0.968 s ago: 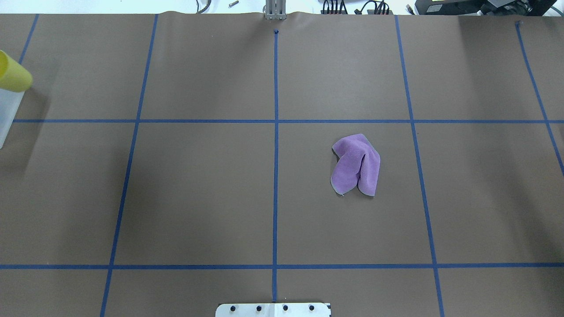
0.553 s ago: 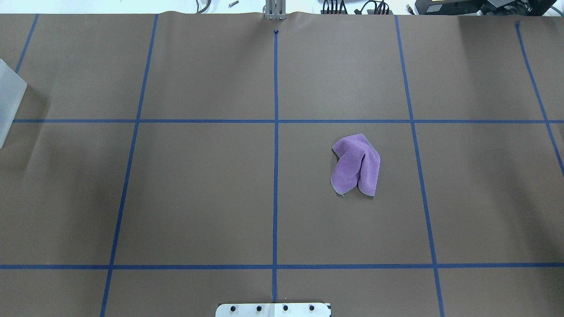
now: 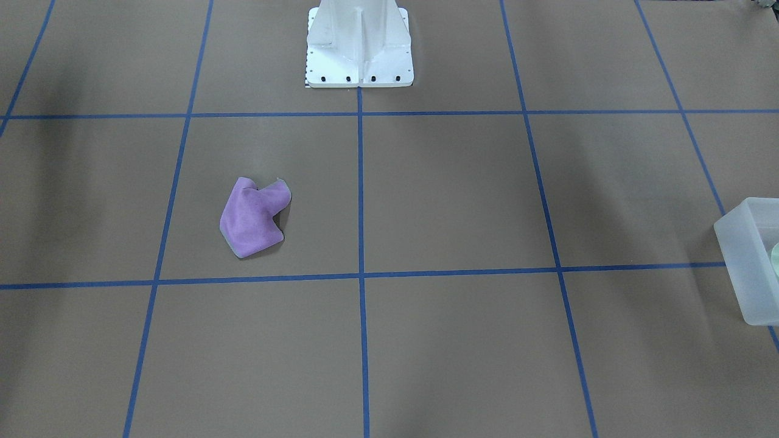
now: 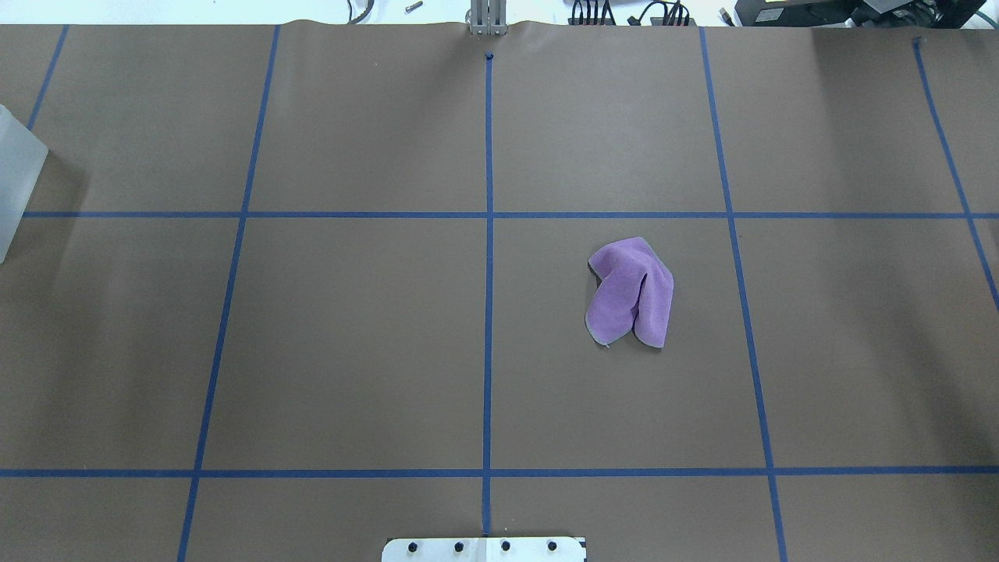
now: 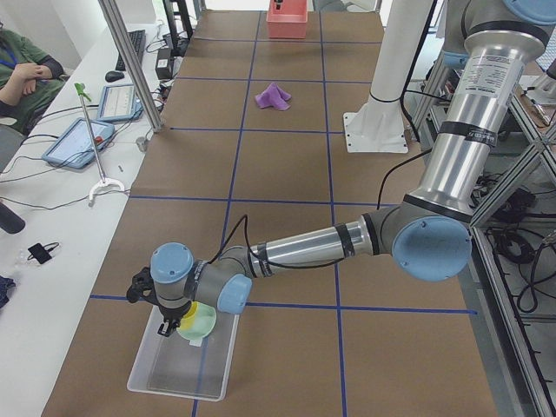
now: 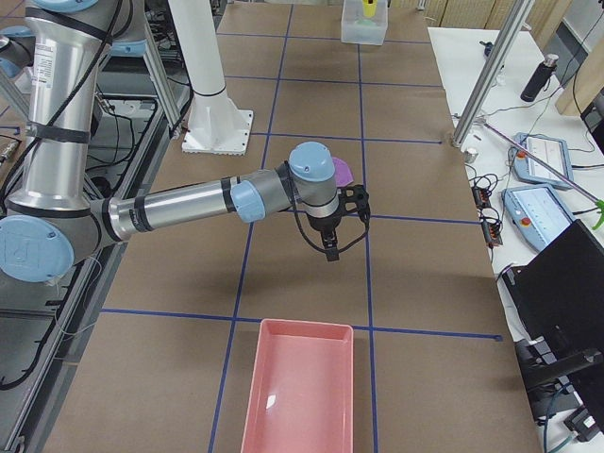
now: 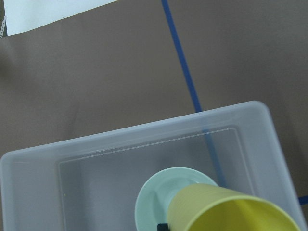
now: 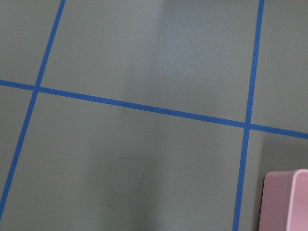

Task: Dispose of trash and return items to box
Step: 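Carry the yellow cup with the left gripper and set it in the bowl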

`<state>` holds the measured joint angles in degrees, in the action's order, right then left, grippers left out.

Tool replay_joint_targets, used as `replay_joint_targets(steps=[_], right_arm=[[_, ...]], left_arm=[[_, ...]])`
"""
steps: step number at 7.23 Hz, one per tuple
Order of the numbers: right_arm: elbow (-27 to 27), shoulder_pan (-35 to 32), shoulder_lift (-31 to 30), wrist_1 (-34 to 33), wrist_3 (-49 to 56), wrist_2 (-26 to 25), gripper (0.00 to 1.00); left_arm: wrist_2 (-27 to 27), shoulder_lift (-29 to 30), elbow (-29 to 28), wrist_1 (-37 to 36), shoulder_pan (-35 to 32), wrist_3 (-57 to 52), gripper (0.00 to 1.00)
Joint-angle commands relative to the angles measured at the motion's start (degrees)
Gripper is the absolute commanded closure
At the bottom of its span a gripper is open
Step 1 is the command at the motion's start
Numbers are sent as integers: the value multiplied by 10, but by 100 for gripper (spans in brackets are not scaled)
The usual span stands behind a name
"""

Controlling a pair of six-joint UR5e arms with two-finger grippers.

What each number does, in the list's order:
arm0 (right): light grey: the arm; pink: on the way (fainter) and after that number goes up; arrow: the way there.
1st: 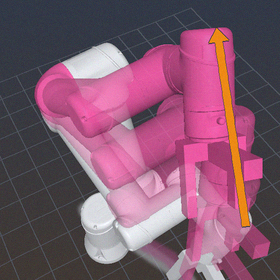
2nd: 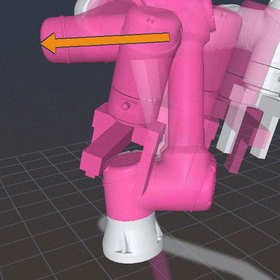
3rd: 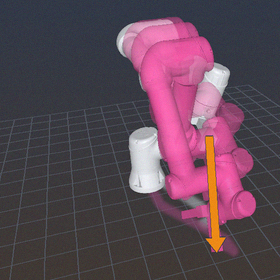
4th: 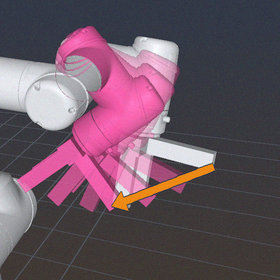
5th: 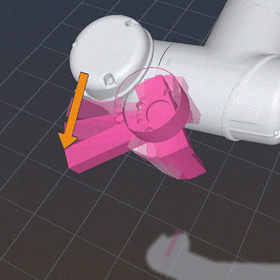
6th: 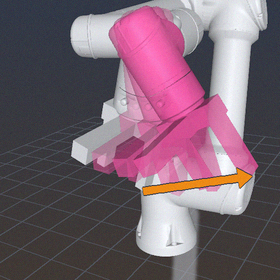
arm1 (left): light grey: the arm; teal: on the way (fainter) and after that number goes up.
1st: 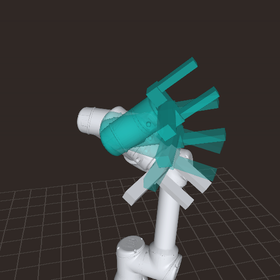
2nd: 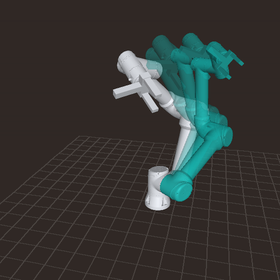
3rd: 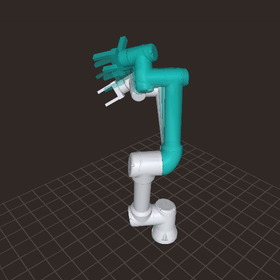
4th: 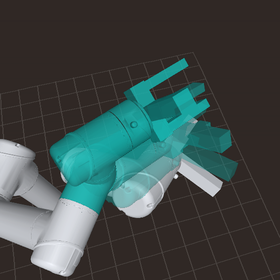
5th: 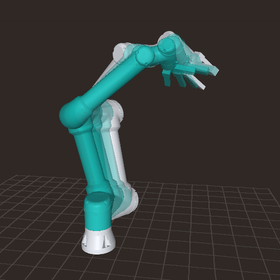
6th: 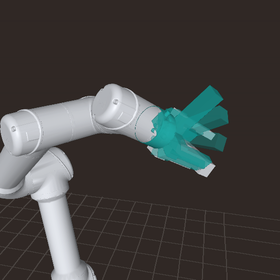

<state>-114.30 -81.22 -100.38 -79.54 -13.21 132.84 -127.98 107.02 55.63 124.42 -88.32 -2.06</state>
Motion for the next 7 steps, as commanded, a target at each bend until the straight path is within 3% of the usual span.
replay_joint_targets(steps=[1,4,5,6,7], right_arm=[[0,1,1,0,0,0,0],[0,2,1,0,0,0,0],[-1,2,1,0,0,0,0],[-1,2,2,0,0,0,0],[-1,2,2,0,0,0,0]], left_arm=[[1,1,-15,33,31,44,100],[1,-9,-17,56,59,77,96],[2,-12,-15,57,61,73,72],[3,-15,-11,57,61,60,1],[5,-15,-8,57,61,45,2]])
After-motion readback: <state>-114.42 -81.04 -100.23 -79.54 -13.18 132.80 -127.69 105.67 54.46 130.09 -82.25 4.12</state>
